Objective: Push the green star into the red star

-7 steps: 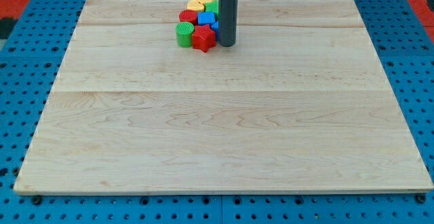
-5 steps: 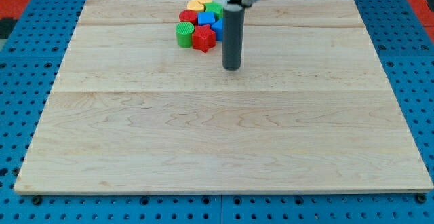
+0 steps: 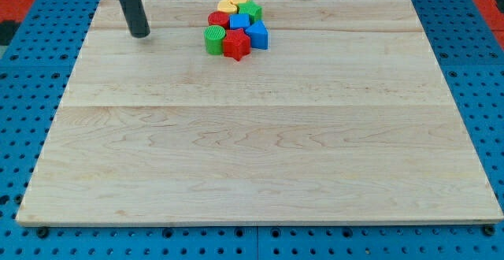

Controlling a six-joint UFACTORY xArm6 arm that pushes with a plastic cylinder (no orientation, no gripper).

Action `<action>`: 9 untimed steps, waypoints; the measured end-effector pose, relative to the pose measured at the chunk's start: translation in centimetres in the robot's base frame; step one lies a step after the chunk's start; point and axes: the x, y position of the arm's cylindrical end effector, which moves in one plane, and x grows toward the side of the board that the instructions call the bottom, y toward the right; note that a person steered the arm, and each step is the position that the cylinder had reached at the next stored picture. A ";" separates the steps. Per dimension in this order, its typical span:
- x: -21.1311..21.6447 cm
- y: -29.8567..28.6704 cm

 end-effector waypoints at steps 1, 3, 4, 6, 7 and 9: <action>-3.8 2.6; -7.6 9.1; -7.5 12.9; -5.8 21.1; -2.9 21.5; 5.3 15.1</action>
